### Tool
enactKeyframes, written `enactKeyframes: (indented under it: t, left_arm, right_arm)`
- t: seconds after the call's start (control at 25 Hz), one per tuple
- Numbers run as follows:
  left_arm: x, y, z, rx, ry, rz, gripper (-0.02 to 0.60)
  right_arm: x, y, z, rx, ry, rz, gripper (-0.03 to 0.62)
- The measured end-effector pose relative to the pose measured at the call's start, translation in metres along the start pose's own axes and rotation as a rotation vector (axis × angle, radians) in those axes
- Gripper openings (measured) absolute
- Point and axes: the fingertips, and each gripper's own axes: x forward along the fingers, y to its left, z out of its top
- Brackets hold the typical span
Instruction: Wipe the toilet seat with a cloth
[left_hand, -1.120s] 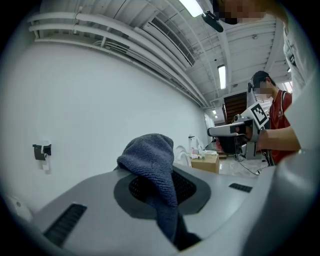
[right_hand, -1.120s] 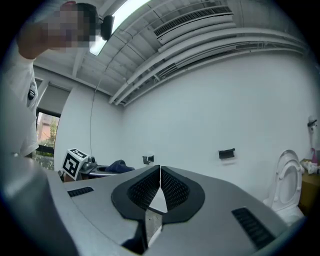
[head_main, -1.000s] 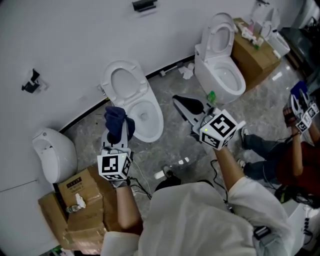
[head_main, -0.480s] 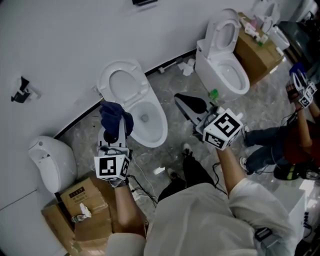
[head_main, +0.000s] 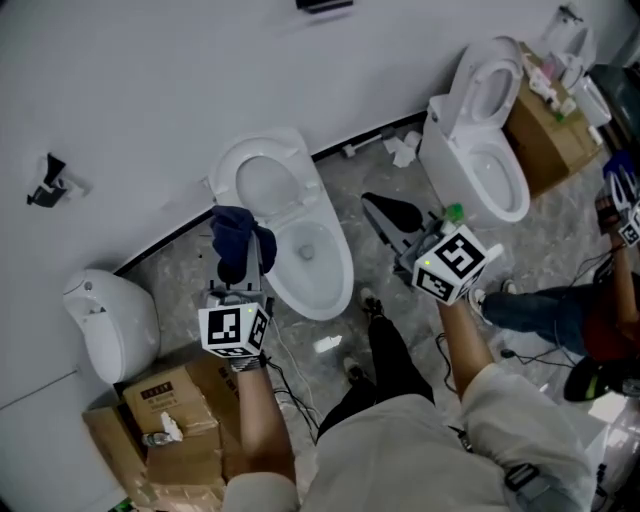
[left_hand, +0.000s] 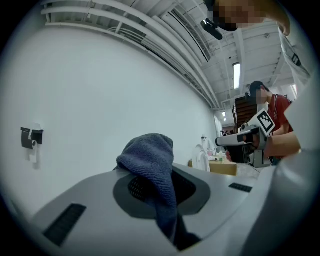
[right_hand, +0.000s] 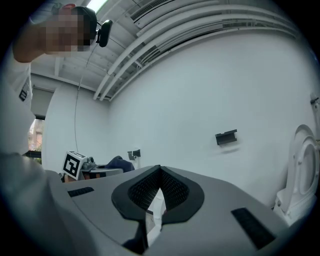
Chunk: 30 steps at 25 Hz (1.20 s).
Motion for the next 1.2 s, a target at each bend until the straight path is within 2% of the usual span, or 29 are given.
enactKeyframes:
  t: [0.24,0.4,0.72,1.2]
  left_arm:
    - [0.062,0.035,-0.033,0.007,0.016,0.021,0.037]
    - [0.093,0.061,-0.057,-0.01,0.033,0.049,0.037]
    - [0.158,0.105,-0.087,0.008,0.055,0.093,0.037]
    - [0.24,0.148,-0.151,0.027,0.132,0.159,0.037]
  right_arm:
    - [0.037,-0.042,-0.02,0.024,0.019,0.005,0.028]
    - [0.062,-0.059,-0.042,0.048,0.044,0.019,0.028]
    - [0.107,-0.085,-0.078,0.057,0.113,0.069,0.028]
    - [0.135,-0.13,-0.113,0.1,0.156,0.067,0.028]
